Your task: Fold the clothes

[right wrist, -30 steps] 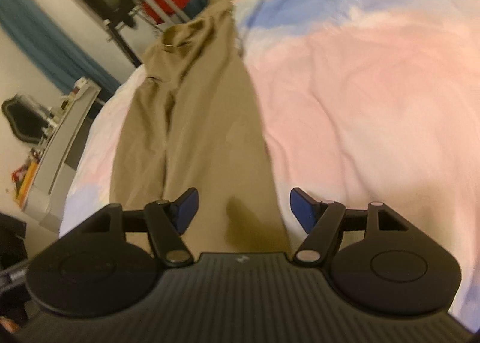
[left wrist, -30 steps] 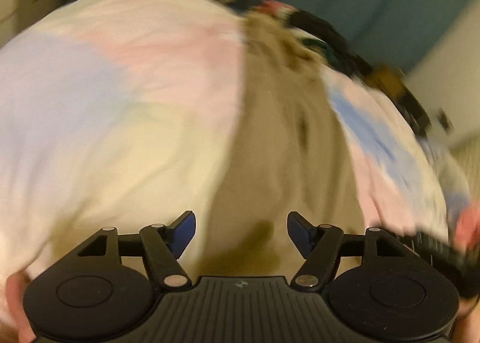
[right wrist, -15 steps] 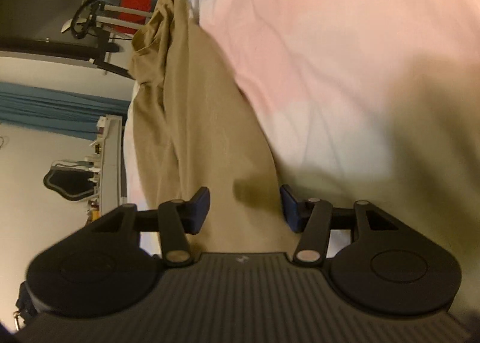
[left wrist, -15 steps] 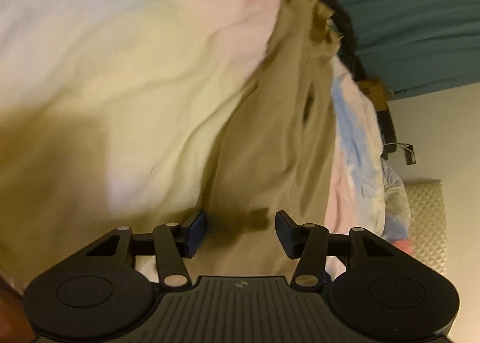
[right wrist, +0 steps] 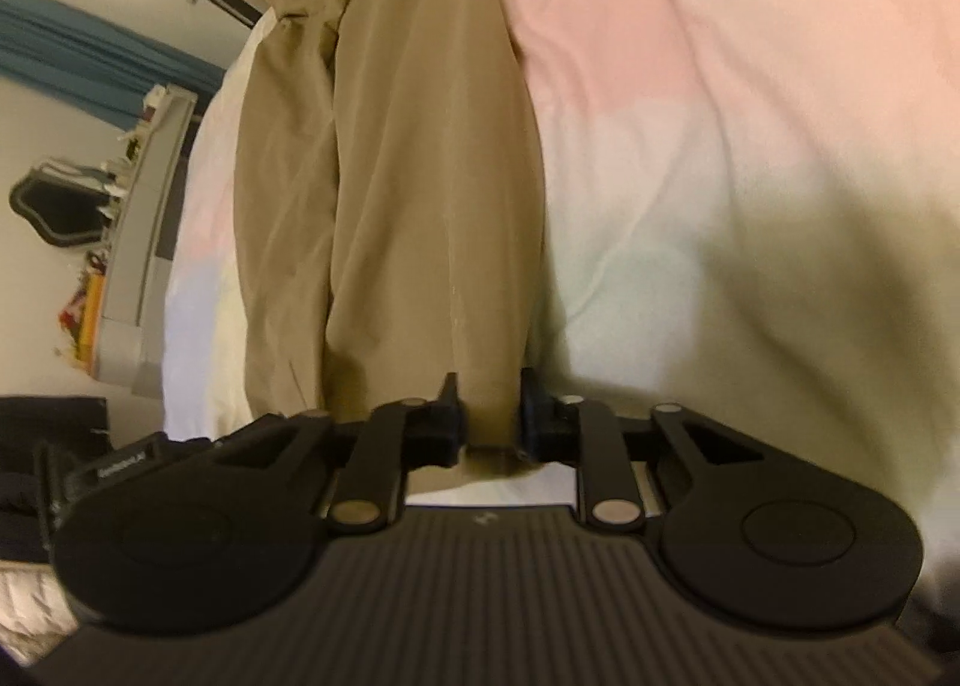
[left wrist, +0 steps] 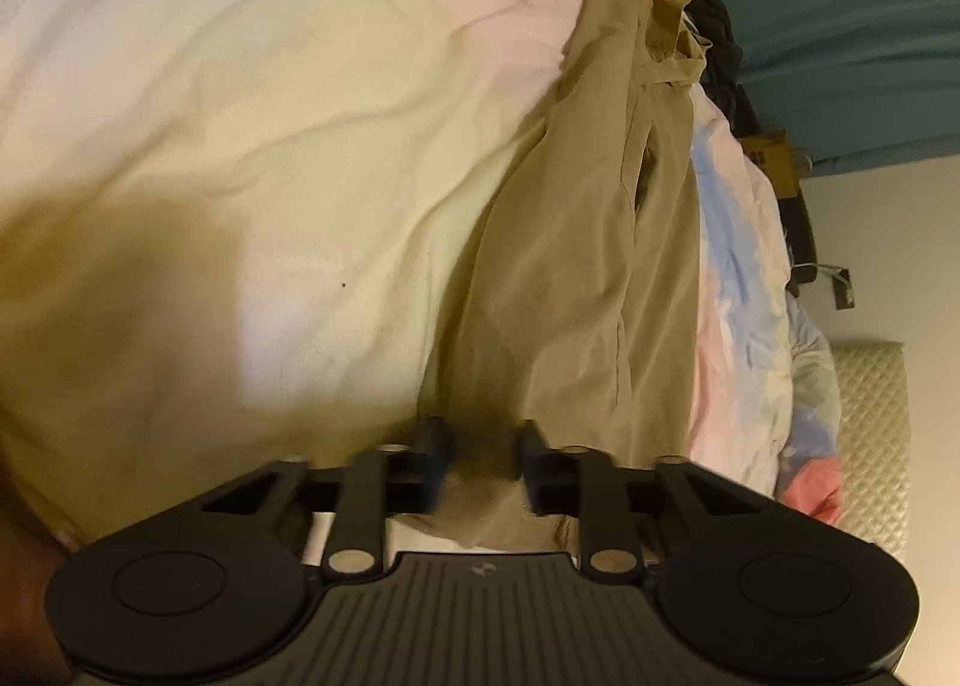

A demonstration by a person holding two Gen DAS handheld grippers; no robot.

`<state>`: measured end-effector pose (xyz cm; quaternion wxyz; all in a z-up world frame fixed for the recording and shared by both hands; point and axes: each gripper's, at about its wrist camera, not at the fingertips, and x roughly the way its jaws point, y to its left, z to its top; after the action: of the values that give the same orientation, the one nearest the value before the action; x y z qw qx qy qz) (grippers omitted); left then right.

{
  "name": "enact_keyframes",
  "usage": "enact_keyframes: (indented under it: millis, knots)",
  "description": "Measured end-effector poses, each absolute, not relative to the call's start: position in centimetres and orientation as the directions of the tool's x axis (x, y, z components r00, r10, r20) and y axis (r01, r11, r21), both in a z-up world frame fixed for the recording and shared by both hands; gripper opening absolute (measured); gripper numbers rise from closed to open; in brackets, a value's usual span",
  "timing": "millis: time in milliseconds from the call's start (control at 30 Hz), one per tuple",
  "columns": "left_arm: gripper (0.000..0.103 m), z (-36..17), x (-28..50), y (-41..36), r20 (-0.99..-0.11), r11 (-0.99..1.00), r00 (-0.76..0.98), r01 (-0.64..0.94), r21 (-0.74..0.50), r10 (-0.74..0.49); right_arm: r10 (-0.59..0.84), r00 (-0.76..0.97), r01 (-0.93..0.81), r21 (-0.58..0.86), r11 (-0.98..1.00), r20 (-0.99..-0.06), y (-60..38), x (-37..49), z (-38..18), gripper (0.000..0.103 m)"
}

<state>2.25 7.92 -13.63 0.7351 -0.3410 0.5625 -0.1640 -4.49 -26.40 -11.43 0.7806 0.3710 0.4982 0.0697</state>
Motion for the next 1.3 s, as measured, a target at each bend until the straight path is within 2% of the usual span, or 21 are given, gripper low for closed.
enact_keyframes:
  millis: [133,267,400,467,533,600,700,800,1033,1133,1300]
  knots:
    - [0.004,-12.4,1.6,8.1,-0.714,0.726,0.327,-0.108,-0.679,-0.619,0.458,0.539,0.243,0.651,0.719,-0.707,-26.5,-5.3,-10.3,0.010]
    - [0.003,-11.7,1.3,8.3,-0.694,0.708,0.352,-0.111,-0.698,-0.628,0.437,0.596,0.234,0.666,0.708,-0.673,-26.8,-6.3,-9.5,0.010]
    - [0.006,-11.8,1.1,8.3,-0.714,0.723,0.345,-0.130,-0.679,-0.609,0.431,0.625,0.231,0.681,0.695,-0.651,-27.1,-6.7,-9.1,0.010]
    - [0.018,-11.7,1.0,8.5,-0.728,0.731,0.348,-0.149,-0.666,-0.591,0.425,0.627,0.224,0.674,0.704,-0.653,-27.0,-6.8,-9.0,0.010]
    - [0.050,-11.8,0.8,9.2,-0.742,0.738,0.355,-0.178,-0.651,-0.569,0.426,0.623,0.228,0.673,0.704,-0.656,-27.2,-6.6,-9.3,0.010]
    - [0.059,-12.1,0.9,9.6,-0.749,0.738,0.355,-0.198,-0.645,-0.560,0.429,0.620,0.229,0.675,0.701,-0.656,-27.3,-6.5,-9.6,0.010]
    - [0.060,-12.7,1.1,9.6,-0.744,0.728,0.341,-0.202,-0.655,-0.575,0.431,0.615,0.225,0.671,0.706,-0.660,-27.0,-6.3,-10.0,0.010]
    - [0.056,-13.0,1.2,9.3,-0.740,0.727,0.319,-0.185,-0.661,-0.592,0.435,0.614,0.234,0.678,0.697,-0.659,-27.3,-6.2,-10.4,0.010]
    - [0.017,-12.7,1.1,9.0,-0.722,0.718,0.292,-0.142,-0.681,-0.627,0.446,0.624,0.239,0.700,0.673,-0.642,-27.6,-6.4,-10.5,0.010]
    - [0.009,-11.1,0.7,9.6,-0.686,0.688,0.321,-0.129,-0.714,-0.653,0.447,0.624,0.240,0.701,0.671,-0.641,-27.6,-6.5,-10.3,0.010]
    - [0.006,-8.5,0.0,10.6,-0.623,0.634,0.366,-0.106,-0.766,-0.691,0.451,0.668,0.258,0.752,0.607,-0.592,-29.0,-6.7,-9.0,0.010]
